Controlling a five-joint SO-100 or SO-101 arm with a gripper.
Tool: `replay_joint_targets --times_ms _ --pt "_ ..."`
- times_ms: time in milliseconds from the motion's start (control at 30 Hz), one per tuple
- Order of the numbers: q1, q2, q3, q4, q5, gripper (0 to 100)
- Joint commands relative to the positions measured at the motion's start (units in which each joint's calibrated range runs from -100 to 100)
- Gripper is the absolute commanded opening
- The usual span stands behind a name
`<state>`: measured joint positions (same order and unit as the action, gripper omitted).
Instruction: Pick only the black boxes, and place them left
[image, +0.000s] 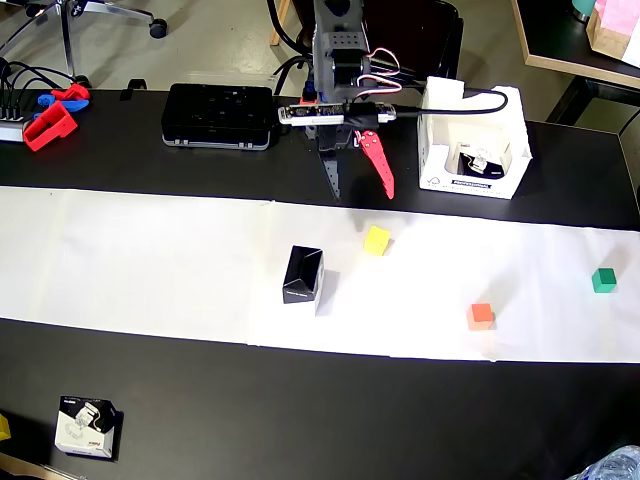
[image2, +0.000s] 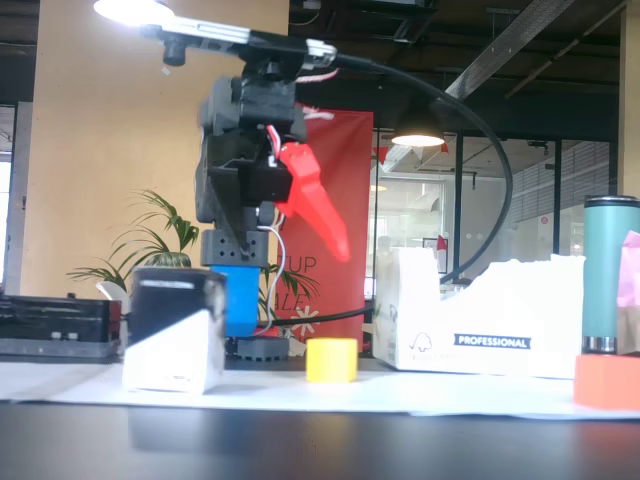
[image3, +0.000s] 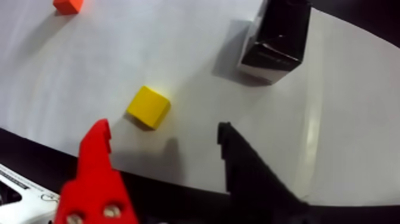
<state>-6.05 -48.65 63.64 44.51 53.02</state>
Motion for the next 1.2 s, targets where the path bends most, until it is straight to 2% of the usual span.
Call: replay_joint_targets --times_ms 0,67,133,200,267,700,833,1167 --pt "-0.1 13.8 -19.8 -0.8 0.0 34" --pt "-1.6 16.0 -23.6 -0.8 0.0 35" --pt "-2.0 16.1 -24.8 -0.8 0.5 41" --pt "-2.1 16.1 -24.6 -0.8 4.4 45" --pt "-2.1 16.1 -24.8 -0.8 6.7 45" --pt "-4.8 16.1 -26.2 -0.8 6.2 45" --pt "-2.0 16.7 -27.9 -0.8 -1.7 45" --pt "1.2 20.0 -30.9 -0.7 -12.0 45"
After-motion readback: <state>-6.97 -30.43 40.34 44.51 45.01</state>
